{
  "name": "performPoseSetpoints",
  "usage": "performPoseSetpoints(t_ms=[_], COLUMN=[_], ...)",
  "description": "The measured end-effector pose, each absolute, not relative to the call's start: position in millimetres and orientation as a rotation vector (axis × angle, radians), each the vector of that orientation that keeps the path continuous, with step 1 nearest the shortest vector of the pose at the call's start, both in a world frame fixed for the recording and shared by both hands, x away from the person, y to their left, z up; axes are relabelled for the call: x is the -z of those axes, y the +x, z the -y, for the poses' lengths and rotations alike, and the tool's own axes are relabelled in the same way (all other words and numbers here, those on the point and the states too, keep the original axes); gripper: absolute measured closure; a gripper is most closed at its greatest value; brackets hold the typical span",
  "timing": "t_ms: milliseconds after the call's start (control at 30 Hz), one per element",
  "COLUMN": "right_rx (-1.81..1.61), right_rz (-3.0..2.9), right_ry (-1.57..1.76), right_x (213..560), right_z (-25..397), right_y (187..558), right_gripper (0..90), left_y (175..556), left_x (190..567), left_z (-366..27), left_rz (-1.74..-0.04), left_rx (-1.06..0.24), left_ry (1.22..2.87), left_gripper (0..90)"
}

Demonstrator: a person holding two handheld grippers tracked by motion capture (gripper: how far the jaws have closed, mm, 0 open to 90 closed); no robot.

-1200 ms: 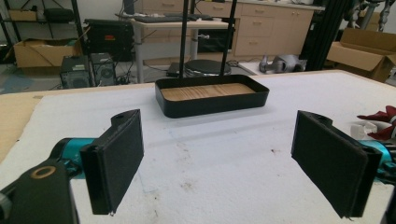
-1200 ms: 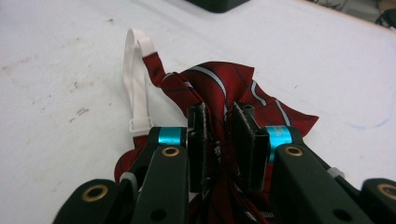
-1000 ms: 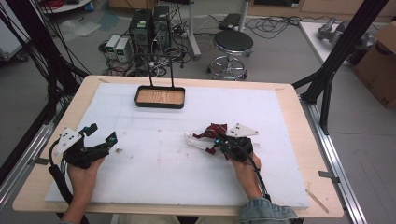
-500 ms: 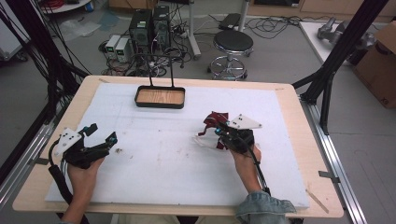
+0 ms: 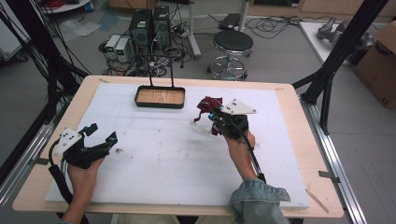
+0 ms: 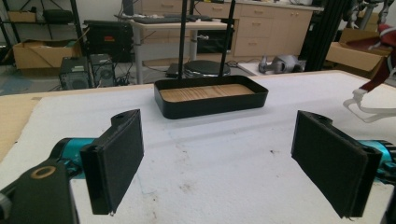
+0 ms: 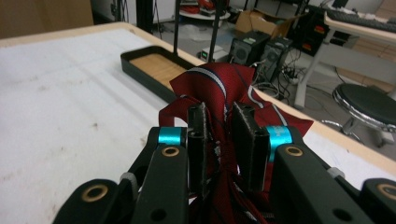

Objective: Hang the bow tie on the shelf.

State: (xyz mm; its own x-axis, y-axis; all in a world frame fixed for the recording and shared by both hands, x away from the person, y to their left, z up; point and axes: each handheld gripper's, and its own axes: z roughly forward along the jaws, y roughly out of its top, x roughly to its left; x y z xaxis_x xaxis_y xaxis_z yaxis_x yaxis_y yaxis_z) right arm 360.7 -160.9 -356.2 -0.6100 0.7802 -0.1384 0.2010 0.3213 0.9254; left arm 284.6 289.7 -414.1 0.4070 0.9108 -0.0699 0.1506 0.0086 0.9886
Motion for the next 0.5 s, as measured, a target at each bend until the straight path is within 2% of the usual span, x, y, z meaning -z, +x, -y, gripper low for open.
performPoseSetpoints(t_ms=[500], right_rx=[-1.323], right_rz=[-1.935], right_ry=[0.819], right_x=[324.4], right_z=[130.8], right_y=[395.5], right_gripper=[76.0], left_y=[286.3], left_x=[414.6], left_z=[-289.6], left_rz=[-1.002], left_rx=[-0.778], left_ry=[1.447], left_gripper=[17.4])
